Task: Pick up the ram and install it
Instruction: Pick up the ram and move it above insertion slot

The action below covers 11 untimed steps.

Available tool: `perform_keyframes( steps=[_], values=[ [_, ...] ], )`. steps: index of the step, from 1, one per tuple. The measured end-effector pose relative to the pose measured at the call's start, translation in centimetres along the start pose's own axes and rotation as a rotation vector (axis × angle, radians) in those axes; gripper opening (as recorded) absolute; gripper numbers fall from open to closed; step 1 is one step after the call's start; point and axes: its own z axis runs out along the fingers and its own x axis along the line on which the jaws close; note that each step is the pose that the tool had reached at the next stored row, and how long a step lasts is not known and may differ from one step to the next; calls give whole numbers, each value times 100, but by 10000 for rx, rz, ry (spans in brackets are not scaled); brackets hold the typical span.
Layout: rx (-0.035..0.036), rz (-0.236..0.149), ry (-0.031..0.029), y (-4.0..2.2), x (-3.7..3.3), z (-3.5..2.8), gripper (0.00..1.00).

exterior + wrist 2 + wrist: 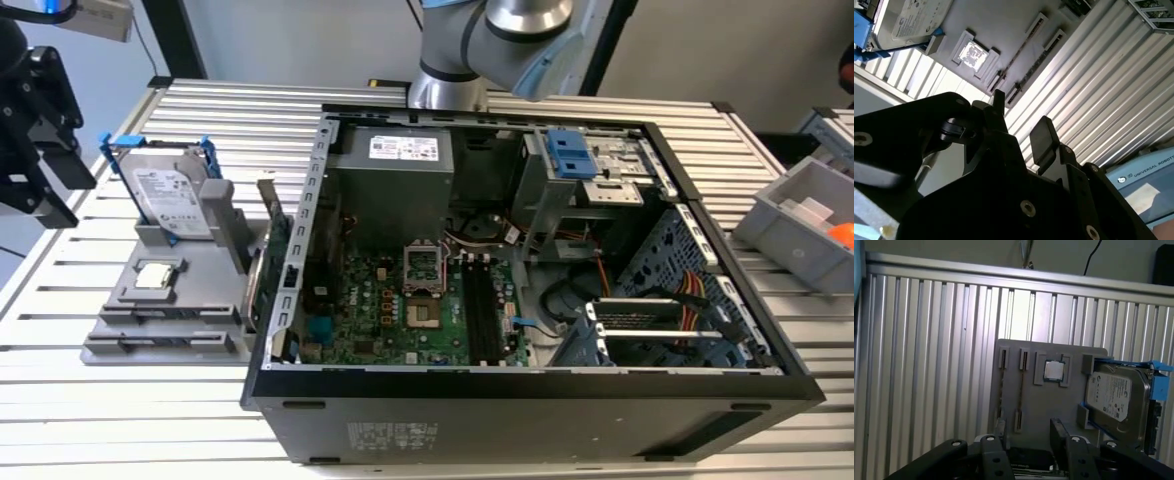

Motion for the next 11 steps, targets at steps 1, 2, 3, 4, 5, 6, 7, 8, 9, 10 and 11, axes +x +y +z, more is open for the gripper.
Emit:
perform_keyframes(
  steps=[1, 2, 3, 4, 5, 6, 7, 8, 9, 10, 11],
  values=[
    [-1, 0, 0, 0, 0, 2, 100],
    [-3, 1, 0, 0, 0, 2, 100],
    [-1, 1, 0, 0, 0, 3, 100],
    [1, 1, -1, -1, 0, 6, 100],
    [1, 7, 0, -1, 1, 7, 100],
    [2, 7, 0, -1, 1, 7, 100],
    [2, 8, -1, -1, 1, 7, 100],
    [2, 9, -1, -1, 1, 7, 100],
    [1, 9, 0, -1, 1, 8, 100],
    [2, 9, -1, -1, 1, 11, 100],
    [3, 9, -1, -1, 1, 14, 100]
  ],
)
